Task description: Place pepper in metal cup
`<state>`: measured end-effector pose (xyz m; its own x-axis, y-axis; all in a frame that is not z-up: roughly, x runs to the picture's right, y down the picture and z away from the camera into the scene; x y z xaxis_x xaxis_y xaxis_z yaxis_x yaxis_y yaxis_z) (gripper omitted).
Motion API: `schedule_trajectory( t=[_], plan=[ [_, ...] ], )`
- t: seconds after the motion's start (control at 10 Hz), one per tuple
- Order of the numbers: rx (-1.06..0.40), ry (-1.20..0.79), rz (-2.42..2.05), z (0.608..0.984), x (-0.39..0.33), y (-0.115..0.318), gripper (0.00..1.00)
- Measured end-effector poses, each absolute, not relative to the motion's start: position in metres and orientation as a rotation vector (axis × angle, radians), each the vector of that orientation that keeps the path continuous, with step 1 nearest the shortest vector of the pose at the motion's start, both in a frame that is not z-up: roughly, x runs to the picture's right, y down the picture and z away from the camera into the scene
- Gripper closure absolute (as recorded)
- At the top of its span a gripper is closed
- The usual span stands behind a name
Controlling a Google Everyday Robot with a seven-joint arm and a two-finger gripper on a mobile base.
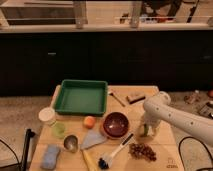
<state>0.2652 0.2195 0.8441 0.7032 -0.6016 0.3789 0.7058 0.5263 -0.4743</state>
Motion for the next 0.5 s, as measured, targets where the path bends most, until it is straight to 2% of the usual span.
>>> schedule_trajectory(
  t=[0.3,0.4,0.5],
  plan=[
    [-0.647,-0.190,-0.784,0.8464,0.2652,0.2215,0.91],
    [-0.649,-0.197,-0.785,0.8479,0.2651,0.2232,0.98],
    [-0.651,-0.201,-0.786,0.8488,0.2647,0.2243,1.00]
  ],
)
